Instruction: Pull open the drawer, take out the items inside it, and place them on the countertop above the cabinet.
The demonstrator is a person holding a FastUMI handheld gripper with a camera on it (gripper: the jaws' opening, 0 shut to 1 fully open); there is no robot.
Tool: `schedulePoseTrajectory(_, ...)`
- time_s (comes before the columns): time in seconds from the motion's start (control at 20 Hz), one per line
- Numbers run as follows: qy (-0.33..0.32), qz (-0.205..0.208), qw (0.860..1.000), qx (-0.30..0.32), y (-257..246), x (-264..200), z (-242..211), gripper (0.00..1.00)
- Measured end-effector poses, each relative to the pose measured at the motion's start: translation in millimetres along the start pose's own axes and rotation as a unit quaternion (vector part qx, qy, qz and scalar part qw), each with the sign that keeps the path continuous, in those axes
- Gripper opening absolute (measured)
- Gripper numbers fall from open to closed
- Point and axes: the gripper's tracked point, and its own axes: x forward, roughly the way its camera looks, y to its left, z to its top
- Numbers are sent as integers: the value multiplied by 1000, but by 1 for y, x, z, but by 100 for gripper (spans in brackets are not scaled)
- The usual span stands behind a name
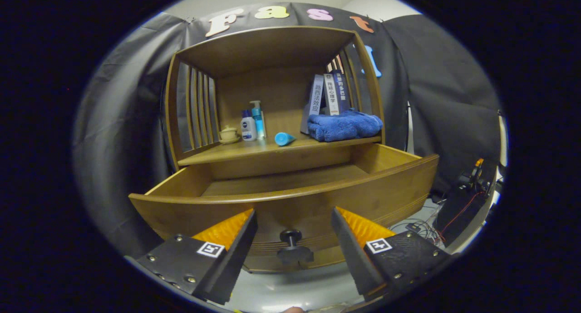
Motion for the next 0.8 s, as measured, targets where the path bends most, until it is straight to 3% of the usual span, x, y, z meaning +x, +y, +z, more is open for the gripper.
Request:
schedulePoseTrajectory(0.4,-3,41,999,12,3,6,-1,97)
schedulePoseTrajectory(0.8,-16,43,999,13,3,12,7,98)
